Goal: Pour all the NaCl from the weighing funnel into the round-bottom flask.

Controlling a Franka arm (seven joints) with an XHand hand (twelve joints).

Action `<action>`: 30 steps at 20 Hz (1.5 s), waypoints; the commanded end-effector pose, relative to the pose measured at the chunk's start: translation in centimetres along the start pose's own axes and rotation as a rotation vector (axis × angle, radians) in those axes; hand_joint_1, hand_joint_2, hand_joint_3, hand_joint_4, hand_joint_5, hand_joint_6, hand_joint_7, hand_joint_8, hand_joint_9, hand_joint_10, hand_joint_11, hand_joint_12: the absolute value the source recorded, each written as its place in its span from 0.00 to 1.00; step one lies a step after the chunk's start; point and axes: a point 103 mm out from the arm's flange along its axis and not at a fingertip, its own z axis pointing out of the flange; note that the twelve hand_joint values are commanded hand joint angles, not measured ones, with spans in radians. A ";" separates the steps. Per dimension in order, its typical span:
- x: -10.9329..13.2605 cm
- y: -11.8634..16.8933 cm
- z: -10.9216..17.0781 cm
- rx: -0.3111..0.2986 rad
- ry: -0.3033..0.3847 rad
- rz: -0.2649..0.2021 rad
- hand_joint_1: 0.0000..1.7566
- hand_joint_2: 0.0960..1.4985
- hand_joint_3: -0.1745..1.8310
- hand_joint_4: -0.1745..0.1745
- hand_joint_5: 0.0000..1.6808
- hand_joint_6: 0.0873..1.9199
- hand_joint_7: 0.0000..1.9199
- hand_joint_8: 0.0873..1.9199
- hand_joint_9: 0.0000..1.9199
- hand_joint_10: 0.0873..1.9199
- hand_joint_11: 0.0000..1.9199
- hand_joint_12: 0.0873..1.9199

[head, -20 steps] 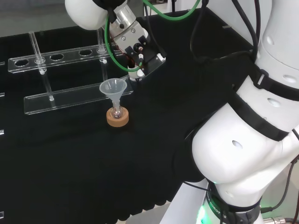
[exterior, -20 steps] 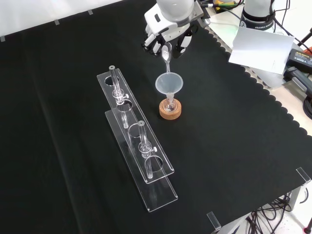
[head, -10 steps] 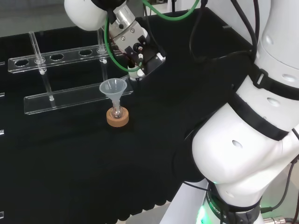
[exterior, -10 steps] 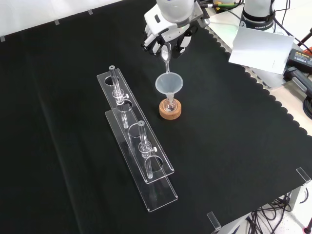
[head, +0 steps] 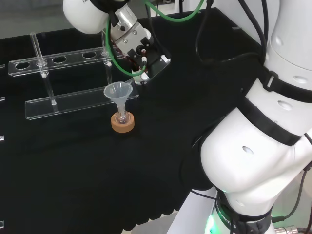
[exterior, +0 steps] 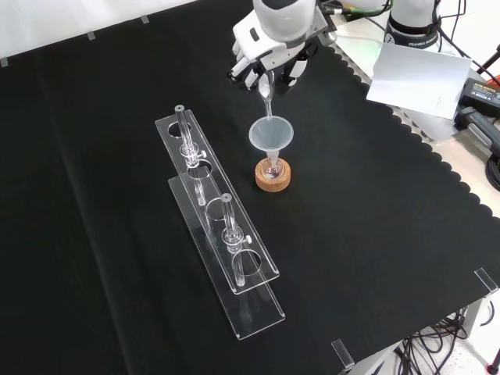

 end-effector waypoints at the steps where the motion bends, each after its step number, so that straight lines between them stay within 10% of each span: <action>1: 0.4 0.0 -0.3 -0.004 -0.022 0.001 0.64 0.46 0.32 1.00 0.79 0.23 0.34 0.32 0.57 0.08 0.54 0.45; 30: 0.5 0.6 -0.7 0.020 -0.097 0.019 0.64 0.46 0.32 1.00 0.79 0.23 0.33 0.32 0.56 0.08 0.54 0.45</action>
